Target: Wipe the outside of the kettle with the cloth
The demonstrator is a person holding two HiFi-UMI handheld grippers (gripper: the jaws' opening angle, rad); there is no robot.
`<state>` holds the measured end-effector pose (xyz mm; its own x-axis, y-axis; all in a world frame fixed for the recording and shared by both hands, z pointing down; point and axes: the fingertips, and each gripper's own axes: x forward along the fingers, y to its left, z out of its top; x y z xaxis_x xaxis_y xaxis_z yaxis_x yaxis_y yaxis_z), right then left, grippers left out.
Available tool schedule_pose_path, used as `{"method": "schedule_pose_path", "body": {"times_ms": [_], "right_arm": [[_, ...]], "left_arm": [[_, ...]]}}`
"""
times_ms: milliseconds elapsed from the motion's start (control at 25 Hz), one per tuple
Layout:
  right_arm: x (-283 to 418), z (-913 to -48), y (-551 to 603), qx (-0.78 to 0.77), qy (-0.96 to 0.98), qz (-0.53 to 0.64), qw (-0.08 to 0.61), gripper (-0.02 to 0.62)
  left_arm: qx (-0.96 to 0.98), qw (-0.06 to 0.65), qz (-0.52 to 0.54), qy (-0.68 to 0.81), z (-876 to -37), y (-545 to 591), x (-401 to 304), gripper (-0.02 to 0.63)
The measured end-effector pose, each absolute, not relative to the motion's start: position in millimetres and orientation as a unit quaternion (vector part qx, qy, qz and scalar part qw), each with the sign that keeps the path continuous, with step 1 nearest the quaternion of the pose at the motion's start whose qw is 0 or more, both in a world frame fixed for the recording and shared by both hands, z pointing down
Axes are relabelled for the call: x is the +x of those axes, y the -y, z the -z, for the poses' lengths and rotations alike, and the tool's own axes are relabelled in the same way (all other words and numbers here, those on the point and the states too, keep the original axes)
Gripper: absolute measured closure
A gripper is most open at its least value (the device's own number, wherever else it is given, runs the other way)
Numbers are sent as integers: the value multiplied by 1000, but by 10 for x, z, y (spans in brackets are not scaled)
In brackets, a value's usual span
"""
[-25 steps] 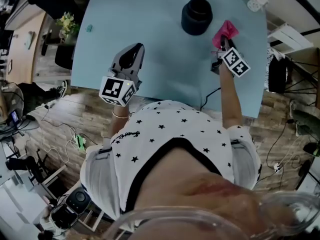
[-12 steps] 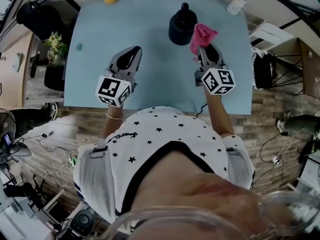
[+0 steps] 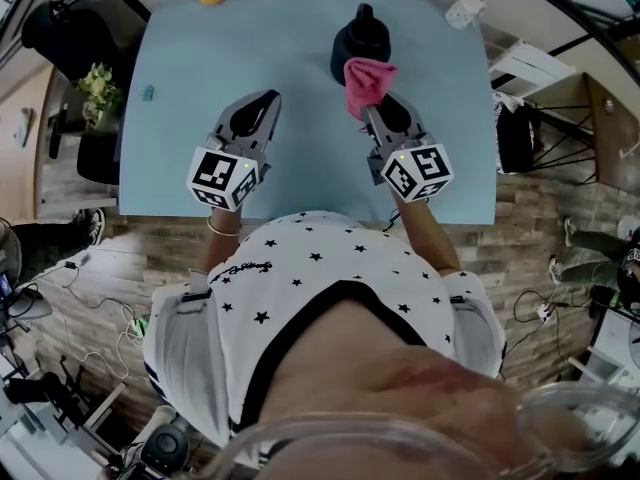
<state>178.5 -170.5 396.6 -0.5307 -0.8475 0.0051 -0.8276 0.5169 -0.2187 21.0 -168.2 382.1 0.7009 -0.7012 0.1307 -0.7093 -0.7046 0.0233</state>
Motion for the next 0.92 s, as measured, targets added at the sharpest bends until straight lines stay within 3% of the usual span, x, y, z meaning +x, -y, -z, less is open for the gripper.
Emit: {"method": "schedule_pose_path", "body": {"times_ms": [920], "right_arm": [[1697, -3944, 1663, -476, -872, 99, 57, 527]], "left_arm": [[921, 43, -57, 384, -3895, 1600, 139, 566]]}}
